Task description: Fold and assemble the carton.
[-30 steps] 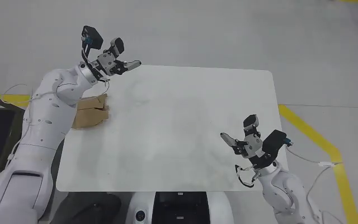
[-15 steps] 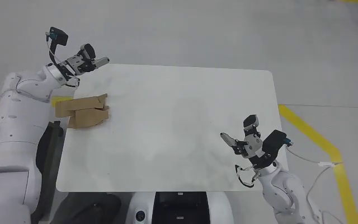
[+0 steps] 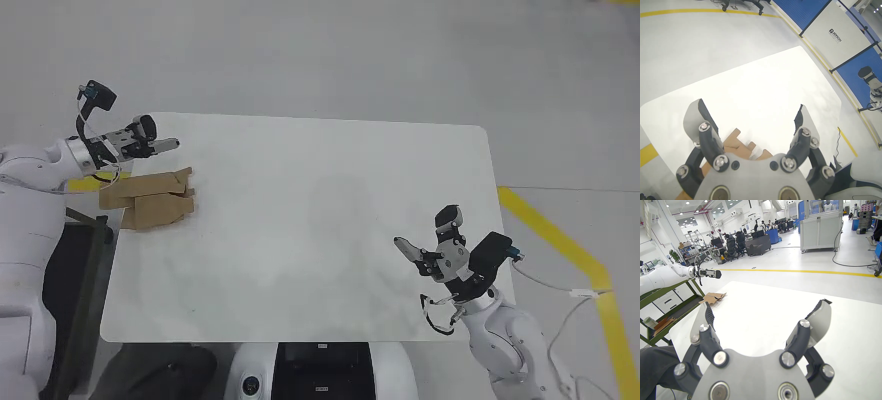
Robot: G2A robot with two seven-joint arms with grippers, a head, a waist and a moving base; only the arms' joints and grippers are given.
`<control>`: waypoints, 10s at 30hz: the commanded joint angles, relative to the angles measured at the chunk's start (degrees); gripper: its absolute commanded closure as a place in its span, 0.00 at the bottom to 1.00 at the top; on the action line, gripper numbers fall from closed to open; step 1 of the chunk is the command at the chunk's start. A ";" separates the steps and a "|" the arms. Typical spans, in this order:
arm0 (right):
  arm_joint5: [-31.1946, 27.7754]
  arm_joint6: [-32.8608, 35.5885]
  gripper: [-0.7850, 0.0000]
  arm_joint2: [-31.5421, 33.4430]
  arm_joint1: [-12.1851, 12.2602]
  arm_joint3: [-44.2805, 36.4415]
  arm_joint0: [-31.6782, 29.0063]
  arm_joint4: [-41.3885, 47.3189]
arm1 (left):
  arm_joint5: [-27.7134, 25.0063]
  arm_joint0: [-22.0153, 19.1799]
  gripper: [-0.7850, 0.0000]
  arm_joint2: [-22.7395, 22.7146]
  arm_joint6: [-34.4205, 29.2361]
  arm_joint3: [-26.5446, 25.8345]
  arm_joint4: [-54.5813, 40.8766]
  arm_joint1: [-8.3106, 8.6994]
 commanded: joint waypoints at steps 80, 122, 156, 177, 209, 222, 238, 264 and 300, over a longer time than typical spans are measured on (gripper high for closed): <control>0.00 0.00 0.00 0.00 0.00 0.00 0.00 0.00 | 17.45 -4.32 0.48 1.91 -0.15 30.83 5.36 2.54; 0.00 0.00 0.00 0.00 0.00 0.00 0.00 0.00 | 19.41 -3.94 1.00 -2.34 -19.33 12.30 -32.73 2.09; 0.00 0.00 0.00 0.00 0.00 0.00 0.00 0.00 | 33.57 0.25 1.00 12.07 -19.67 -21.26 -50.70 -3.98; 0.00 0.00 0.00 0.00 0.00 0.00 0.00 0.00 | 36.25 -1.80 1.00 15.34 -20.91 -20.43 -51.88 -5.88; -5.76 7.26 0.00 -2.69 -0.02 1.72 4.58 2.68 | 36.25 -1.80 1.00 15.34 -20.91 -20.43 -51.88 -5.88; -18.25 30.93 0.00 -9.01 0.29 11.86 15.23 42.53 | 36.25 -1.80 1.00 15.34 -20.91 -20.43 -51.88 -5.88; -11.98 54.63 0.00 -15.01 0.34 21.17 25.46 76.53 | 36.25 -1.80 1.00 15.34 -20.91 -20.43 -51.88 -5.88; -10.78 70.62 0.00 -20.67 -1.80 33.10 33.34 100.89 | 36.25 -1.80 1.00 15.34 -20.91 -20.43 -51.88 -5.88; -12.19 69.02 0.00 -19.81 -3.15 32.35 32.35 99.17 | 36.25 -1.80 1.00 15.34 -20.91 -20.43 -51.88 -5.88</control>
